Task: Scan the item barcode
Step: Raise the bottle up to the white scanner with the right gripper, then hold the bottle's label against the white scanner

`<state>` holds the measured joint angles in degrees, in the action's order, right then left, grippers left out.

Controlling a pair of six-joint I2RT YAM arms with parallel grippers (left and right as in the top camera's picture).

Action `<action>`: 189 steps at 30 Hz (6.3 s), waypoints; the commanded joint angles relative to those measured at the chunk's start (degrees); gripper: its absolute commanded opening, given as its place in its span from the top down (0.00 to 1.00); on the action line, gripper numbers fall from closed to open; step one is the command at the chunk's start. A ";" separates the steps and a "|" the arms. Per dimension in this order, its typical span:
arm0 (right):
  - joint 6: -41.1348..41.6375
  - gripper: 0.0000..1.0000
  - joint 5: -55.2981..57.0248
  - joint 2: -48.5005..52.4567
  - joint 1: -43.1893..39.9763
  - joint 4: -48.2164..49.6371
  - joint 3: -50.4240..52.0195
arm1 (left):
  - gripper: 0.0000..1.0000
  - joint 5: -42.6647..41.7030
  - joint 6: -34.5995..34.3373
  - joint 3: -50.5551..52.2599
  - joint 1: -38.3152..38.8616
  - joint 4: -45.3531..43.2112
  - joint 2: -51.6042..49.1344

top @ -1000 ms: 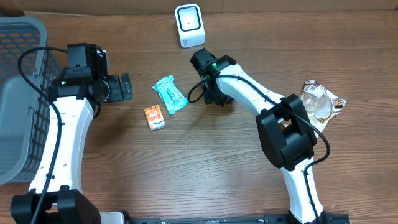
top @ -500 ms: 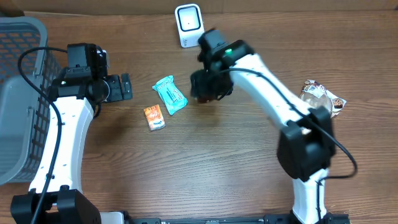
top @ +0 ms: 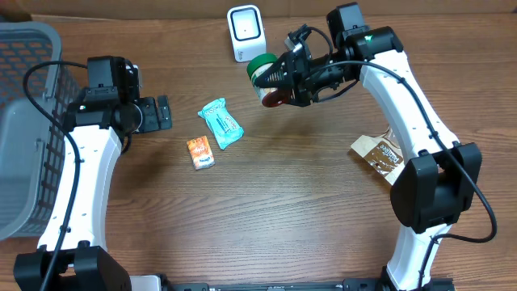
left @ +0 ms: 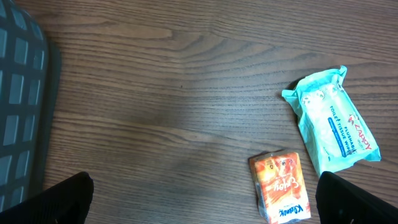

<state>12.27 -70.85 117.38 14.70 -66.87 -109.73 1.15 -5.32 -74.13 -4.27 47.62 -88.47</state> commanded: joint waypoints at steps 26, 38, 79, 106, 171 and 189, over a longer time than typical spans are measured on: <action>29.16 0.50 -19.04 -1.44 -5.57 1.01 -1.25 | 0.00 0.55 1.70 0.09 -0.22 -0.02 -0.39; 34.07 0.50 -12.76 -1.44 -5.33 8.98 -1.25 | 0.01 0.55 1.70 0.09 -0.22 0.00 -0.39; -0.61 0.49 74.25 6.21 16.02 44.41 -5.53 | 0.01 0.55 1.70 0.09 -0.22 0.00 -0.39; -3.80 0.51 76.37 21.94 12.66 64.35 -5.53 | 0.00 0.55 1.70 0.09 -0.22 -0.02 -0.39; -6.32 0.56 66.64 5.38 11.65 -30.21 -70.23 | 0.00 0.55 1.70 0.09 -0.22 0.00 -0.39; -2.86 0.53 66.55 0.26 3.65 -30.18 -41.20 | 0.01 0.55 1.70 0.09 -0.22 0.00 -0.39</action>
<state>8.36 -4.58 117.56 21.21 -97.21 -158.21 1.17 -5.30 -74.13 -4.27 47.64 -88.47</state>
